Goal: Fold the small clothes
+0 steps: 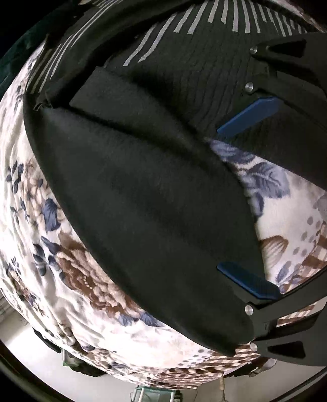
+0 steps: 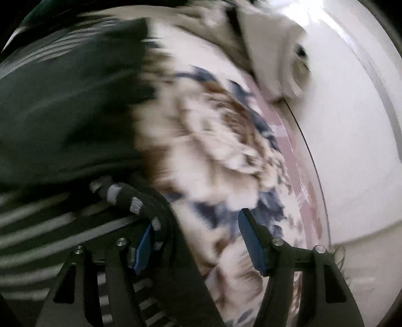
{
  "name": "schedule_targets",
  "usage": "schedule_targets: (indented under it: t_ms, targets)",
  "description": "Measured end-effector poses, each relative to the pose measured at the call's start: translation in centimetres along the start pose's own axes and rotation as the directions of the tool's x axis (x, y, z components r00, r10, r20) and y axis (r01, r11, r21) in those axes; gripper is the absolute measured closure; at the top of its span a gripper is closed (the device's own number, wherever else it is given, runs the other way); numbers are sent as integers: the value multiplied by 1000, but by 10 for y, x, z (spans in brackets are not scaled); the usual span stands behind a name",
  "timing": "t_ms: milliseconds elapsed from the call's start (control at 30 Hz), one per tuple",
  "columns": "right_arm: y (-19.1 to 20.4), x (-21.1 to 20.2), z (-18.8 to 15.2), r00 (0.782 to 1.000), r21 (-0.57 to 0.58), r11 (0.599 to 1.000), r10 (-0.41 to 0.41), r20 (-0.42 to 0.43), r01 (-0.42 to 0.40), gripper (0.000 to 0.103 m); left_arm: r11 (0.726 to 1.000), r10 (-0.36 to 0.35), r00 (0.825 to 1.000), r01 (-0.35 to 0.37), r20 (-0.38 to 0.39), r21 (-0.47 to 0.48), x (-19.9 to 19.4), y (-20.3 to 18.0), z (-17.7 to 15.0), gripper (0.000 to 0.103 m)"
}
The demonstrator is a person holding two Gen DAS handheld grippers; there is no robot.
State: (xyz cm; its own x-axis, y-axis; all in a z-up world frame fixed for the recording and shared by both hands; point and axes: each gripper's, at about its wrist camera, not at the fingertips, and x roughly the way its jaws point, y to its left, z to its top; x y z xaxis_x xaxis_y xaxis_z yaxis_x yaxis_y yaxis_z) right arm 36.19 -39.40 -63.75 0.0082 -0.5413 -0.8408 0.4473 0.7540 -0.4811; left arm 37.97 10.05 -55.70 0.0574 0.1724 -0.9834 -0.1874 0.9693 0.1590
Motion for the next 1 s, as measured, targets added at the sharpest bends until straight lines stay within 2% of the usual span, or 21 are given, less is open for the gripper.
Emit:
schedule_targets:
  t_ms: [67, 167, 267, 333, 400, 467, 500, 567, 600, 633, 667, 700, 733, 767, 800, 833, 900, 933, 967, 1000]
  targets:
    - [-9, 18, 8, 999, 23, 1000, -12, -46, 13, 38, 1000, 6, 1000, -6, 5, -1, -4, -6, -1, 0]
    - [-18, 24, 18, 993, 57, 998, 34, -115, -28, 38, 1000, -15, 1000, 15, 12, -1, -15, -23, 3, 0]
    - [-35, 5, 22, 986, 111, 990, 99, -131, -85, 38, 997, -81, 996, 81, 34, 5, -33, -44, 20, 0]
    - [-50, -12, 21, 978, 177, 976, 155, -138, -129, 38, 988, -153, 987, 153, 44, -7, -43, -57, 39, 0]
    - [-64, -36, 15, 966, 275, 942, 230, -121, -190, 36, 974, -222, 973, 224, 54, -30, -49, -74, 59, 0]
    - [-74, -52, 9, 941, 349, 896, 326, -95, -275, 36, 957, -282, 958, 285, 54, -47, -45, -93, 83, 0]
    - [-78, -56, 6, 920, 393, 859, 385, -72, -329, 36, 953, -298, 954, 300, 42, -47, -40, -102, 94, 1]
    - [-69, -69, 3, 866, 453, 777, 500, -22, -437, 36, 946, -321, 947, 321, 6, -57, -22, -117, 119, 4]
    - [-65, -68, 4, 822, 483, 719, 569, 1, -499, 36, 943, -328, 945, 326, -13, -69, -10, -121, 133, 6]
    - [-55, -58, 8, 750, 509, 637, 661, 27, -579, 36, 941, -332, 943, 330, -24, -77, -2, -124, 142, 6]
    - [-48, -50, 11, 703, 524, 584, 711, 40, -620, 36, 940, -332, 943, 328, -35, -89, 6, -128, 150, 8]
    - [-35, -36, 15, 621, 562, 486, 781, 63, -669, 36, 942, -326, 944, 321, -44, -98, 13, -131, 156, 18]
    - [-25, -26, 17, 568, 593, 418, 819, 83, -688, 36, 938, -334, 941, 328, -47, -110, 19, -132, 162, 45]
    - [-16, -17, 18, 518, 621, 354, 849, 100, -700, 38, 938, -333, 942, 326, -48, -118, 22, -133, 165, 62]
    - [-8, -3, 19, 468, 653, 287, 876, 117, -701, 42, 941, -324, 945, 317, -40, -122, 22, -132, 167, 86]
    - [-2, 10, 19, 441, 686, 239, 887, 133, -687, 42, 936, -333, 943, 328, -22, -127, 21, -130, 169, 91]
    - [1, 27, 18, 413, 714, 175, 894, 173, -678, 45, 927, -353, 936, 352, 18, -127, 14, -125, 169, 94]
    - [-3, 30, 19, 430, 713, 179, 883, 187, -678, 46, 926, -356, 934, 358, 40, -119, 9, -123, 168, 95]
    - [-9, 30, 20, 462, 701, 202, 864, 202, -684, 47, 925, -359, 931, 364, 60, -106, 3, -122, 167, 95]
    - [-18, 26, 25, 527, 676, 271, 825, 204, -686, 47, 925, -363, 928, 370, 80, -90, -4, -122, 166, 95]
